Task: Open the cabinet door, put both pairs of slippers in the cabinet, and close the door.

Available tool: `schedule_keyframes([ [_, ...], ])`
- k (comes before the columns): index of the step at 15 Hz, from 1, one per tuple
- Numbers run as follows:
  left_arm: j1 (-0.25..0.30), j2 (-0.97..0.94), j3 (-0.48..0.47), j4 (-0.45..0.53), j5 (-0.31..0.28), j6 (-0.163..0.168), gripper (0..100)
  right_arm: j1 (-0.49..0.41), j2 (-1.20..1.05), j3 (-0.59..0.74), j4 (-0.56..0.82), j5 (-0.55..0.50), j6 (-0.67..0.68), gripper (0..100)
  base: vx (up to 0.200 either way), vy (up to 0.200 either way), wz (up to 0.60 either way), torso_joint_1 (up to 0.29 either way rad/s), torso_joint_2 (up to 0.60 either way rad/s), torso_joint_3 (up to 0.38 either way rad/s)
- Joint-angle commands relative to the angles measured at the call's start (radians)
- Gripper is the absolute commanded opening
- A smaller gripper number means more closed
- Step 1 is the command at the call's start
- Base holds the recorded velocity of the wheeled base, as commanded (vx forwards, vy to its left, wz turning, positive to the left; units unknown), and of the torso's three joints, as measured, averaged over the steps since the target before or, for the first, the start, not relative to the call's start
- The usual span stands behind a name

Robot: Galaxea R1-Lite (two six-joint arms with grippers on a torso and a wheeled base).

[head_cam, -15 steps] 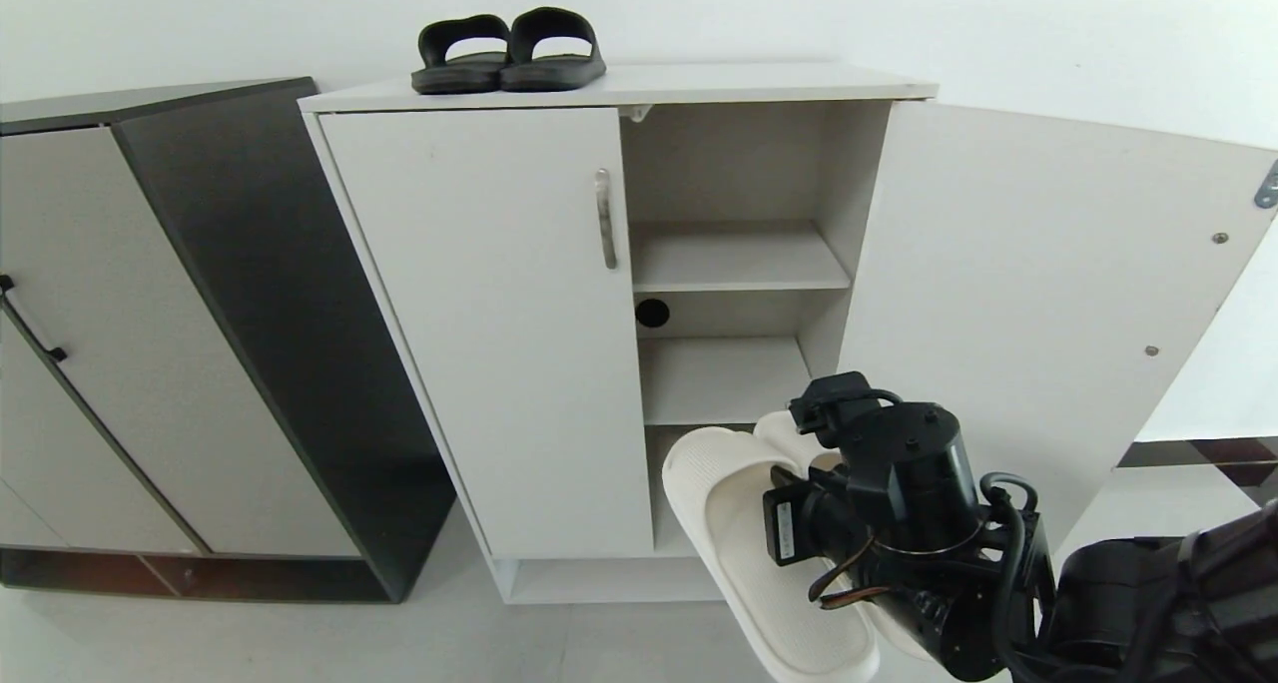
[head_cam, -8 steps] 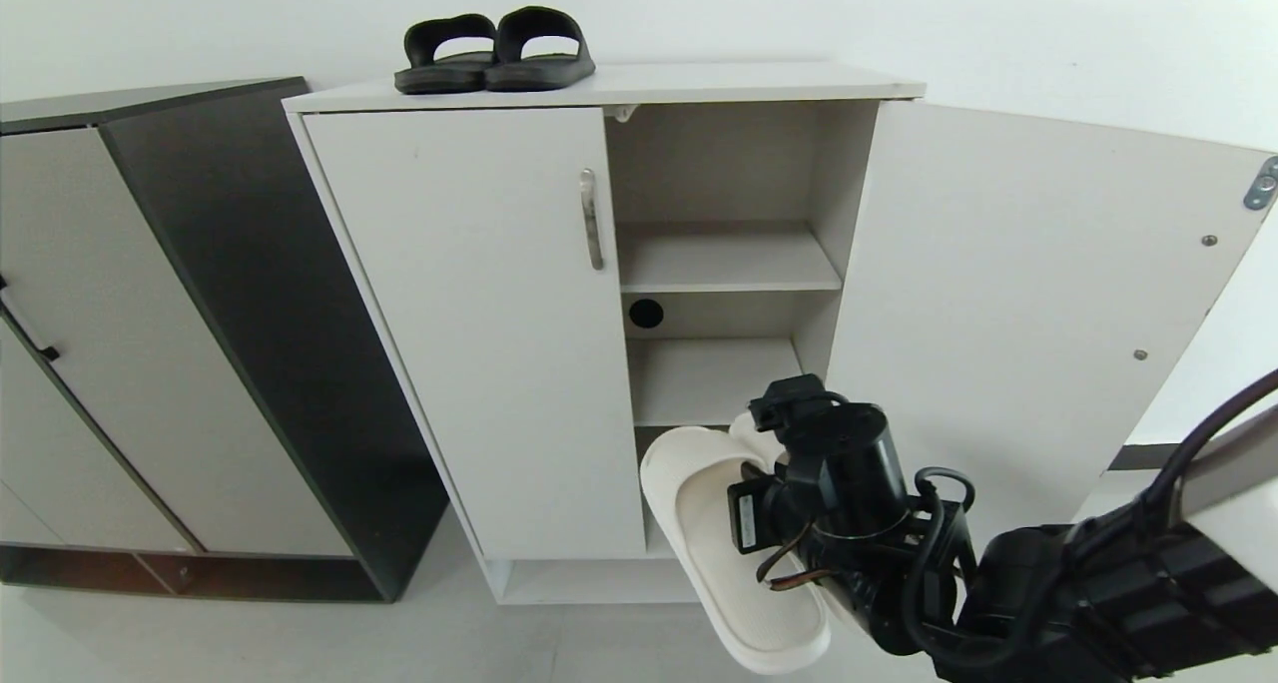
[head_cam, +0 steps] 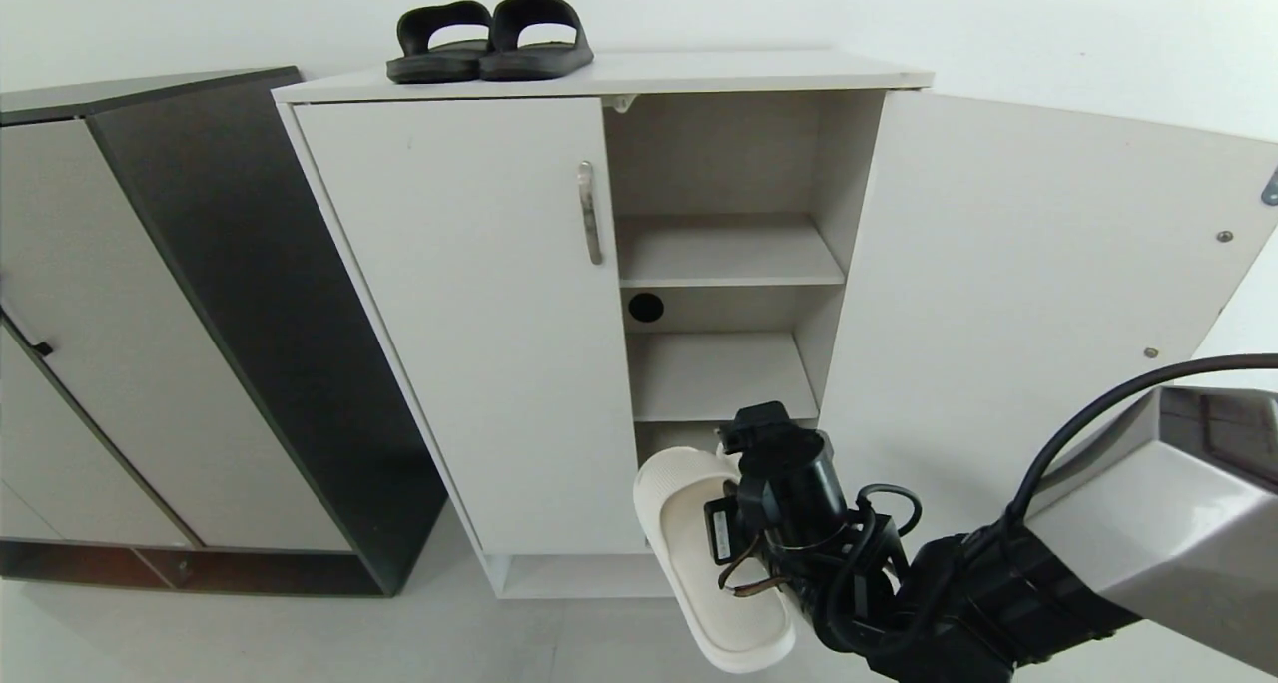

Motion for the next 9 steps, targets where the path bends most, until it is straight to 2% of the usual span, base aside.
schedule_keyframes([
  [1, 0.000, 0.003, 0.000, 0.000, 0.000, 0.000, 0, 0.001, 0.069, -0.036, -0.015, -0.043, 0.000, 0, 0.000, 0.000, 0.00, 0.002, 0.00, -0.168],
  [7, 0.000, 0.001, 0.000, 0.000, 0.000, 0.000, 0, 0.009, 0.124, -0.093, -0.097, -0.188, -0.011, 0, 0.000, 0.000, 0.00, 0.002, 0.00, -0.188],
  [9, 0.000, 0.001, 0.000, 0.000, 0.000, 0.000, 0, 0.014, 0.122, -0.079, -0.196, -0.205, -0.069, 0, 0.000, 0.000, 0.00, 0.007, 0.00, -0.200],
])
